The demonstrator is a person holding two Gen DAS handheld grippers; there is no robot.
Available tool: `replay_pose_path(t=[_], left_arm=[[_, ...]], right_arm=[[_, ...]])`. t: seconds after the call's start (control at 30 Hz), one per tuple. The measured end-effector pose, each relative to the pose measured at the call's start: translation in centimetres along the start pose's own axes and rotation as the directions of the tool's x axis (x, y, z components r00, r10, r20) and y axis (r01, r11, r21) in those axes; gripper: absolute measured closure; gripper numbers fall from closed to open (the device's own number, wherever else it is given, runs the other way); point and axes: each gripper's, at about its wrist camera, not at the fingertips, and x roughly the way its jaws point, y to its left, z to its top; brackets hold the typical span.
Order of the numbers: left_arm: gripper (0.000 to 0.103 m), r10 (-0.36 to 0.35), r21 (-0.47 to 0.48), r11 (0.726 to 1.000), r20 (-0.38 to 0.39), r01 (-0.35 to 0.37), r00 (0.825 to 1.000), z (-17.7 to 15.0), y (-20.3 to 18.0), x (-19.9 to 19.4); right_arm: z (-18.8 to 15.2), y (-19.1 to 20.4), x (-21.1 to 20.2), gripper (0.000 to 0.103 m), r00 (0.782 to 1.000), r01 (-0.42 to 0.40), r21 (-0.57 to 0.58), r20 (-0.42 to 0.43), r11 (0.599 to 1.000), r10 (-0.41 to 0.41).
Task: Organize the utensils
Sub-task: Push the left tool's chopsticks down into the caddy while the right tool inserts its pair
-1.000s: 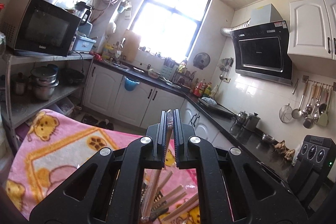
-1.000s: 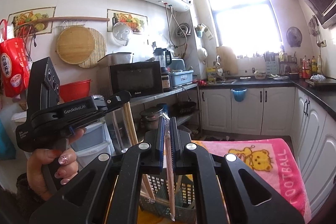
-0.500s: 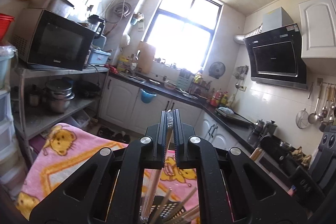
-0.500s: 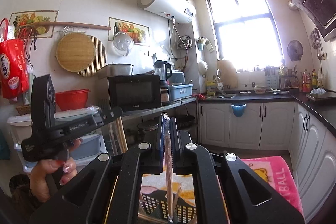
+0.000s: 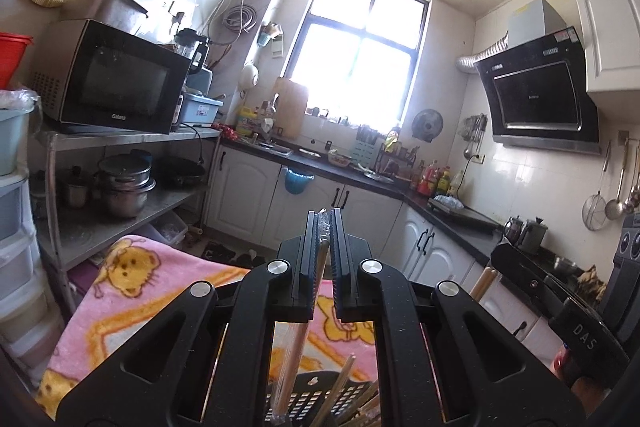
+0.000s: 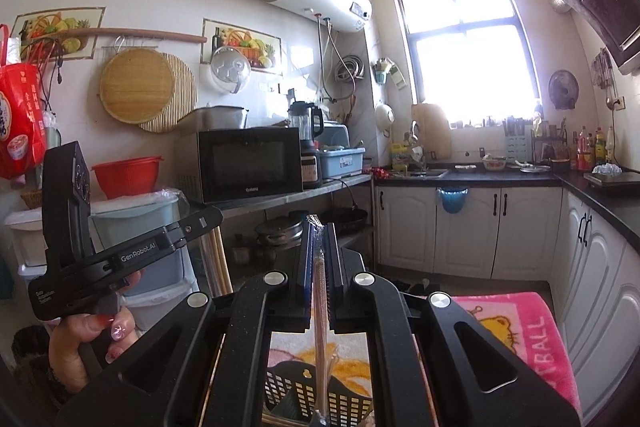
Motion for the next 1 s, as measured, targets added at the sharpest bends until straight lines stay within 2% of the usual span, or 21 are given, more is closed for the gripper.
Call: replay_pose_path(t=[0.53,1.0], left_arm=[[0.1,0.018,0.006,1.0,-0.105,-0.018,0.994,-4.4,0.9,2.1],[0.1,0.029,0.01,1.0,-0.164,-0.028,0.986,-6.8,1.1,2.9]], right_arm=[[-3.1,0.0,2.2,0.097,0.999,0.008,0.01,-0.049,1.0,-0.007],[-5.8,0.1,3.7,0.097,0.993,0.012,0.026,-0.122,1.0,-0.009]])
